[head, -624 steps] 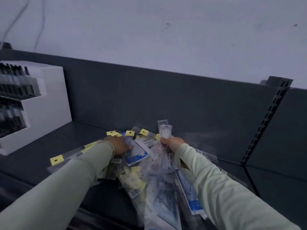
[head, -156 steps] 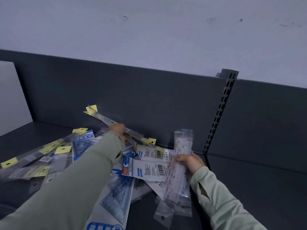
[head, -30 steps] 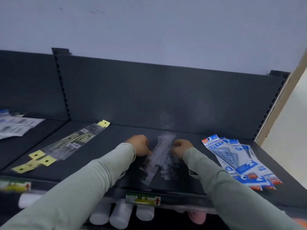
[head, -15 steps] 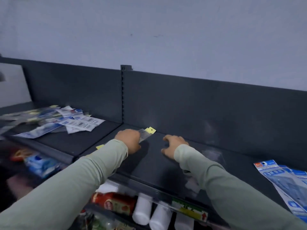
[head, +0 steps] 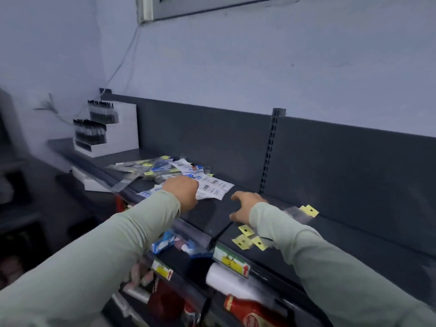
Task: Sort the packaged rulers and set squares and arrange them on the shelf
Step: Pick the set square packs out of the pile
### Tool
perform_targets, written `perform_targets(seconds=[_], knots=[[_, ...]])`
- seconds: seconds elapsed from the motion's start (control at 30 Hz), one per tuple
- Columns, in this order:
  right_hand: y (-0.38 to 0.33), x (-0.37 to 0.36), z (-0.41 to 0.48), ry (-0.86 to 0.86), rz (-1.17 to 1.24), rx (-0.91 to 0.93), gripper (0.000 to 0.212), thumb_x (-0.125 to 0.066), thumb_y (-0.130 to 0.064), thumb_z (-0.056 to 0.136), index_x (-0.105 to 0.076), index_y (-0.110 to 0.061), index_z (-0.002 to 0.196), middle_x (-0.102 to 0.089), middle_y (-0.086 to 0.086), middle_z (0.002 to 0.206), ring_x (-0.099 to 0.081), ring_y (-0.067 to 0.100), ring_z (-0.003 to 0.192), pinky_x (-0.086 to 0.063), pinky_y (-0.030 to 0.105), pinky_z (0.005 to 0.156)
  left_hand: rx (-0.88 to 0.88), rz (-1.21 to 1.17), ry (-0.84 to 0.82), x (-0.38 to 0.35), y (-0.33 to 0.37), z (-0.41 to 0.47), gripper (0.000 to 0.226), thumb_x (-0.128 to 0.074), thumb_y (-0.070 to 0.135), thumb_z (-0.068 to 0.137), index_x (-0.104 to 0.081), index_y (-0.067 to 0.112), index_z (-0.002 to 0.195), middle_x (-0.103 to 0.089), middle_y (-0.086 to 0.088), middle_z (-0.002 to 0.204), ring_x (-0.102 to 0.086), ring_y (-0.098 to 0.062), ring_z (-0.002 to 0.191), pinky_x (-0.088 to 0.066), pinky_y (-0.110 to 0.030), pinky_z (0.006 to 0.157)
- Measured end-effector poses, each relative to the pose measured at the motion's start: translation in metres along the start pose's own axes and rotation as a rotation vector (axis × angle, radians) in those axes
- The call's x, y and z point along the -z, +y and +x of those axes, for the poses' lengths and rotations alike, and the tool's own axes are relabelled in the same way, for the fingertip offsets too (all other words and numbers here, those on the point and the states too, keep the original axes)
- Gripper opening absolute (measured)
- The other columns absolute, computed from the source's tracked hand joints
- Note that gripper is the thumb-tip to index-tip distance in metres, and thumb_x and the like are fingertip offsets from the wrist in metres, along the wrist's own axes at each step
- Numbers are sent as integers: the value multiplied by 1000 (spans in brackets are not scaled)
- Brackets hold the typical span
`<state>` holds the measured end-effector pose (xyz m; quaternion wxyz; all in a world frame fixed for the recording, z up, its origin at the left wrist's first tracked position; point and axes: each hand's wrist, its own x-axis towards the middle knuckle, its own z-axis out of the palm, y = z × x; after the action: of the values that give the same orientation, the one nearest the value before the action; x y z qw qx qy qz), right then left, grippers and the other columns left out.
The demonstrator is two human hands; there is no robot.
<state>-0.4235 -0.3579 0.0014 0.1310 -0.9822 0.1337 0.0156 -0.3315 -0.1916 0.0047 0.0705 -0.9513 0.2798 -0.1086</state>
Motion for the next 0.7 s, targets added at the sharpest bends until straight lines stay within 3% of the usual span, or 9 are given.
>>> perform_targets(seconds=[0.23,0.33,0.47,0.7], knots=[[-77,-24,62,-3,26,1,57,-64,-39,82,-45,-31,135,-47,0,140,-46,22,127,-41,30,102,47,8,4,-28,-104,15,37,-52,32,91,-57,18,124,-60,-7,127,-56,-28,116,-48,-37,92],[-98,-32,87,-15,1,-2,56,-63,-40,83,-45,-30,135,-48,-2,139,-45,22,127,-41,29,102,60,-16,-13,-40,-134,24,35,-54,30,91,-59,18,123,-62,-6,122,-58,-27,112,-48,-37,88],[-111,-41,120,-35,2,-34,56,-62,-39,84,-43,-29,136,-48,-1,140,-48,22,124,-41,28,98,79,-68,-41,-57,-161,44,30,-54,31,90,-60,19,117,-63,-6,118,-59,-26,107,-47,-36,84],[-107,-57,186,-62,-31,-104,60,-60,-39,85,-40,-26,140,-44,3,143,-45,24,127,-39,29,102,29,-180,-138,-89,-172,96,36,-54,36,92,-60,17,121,-63,-4,122,-59,-25,109,-48,-37,93]])
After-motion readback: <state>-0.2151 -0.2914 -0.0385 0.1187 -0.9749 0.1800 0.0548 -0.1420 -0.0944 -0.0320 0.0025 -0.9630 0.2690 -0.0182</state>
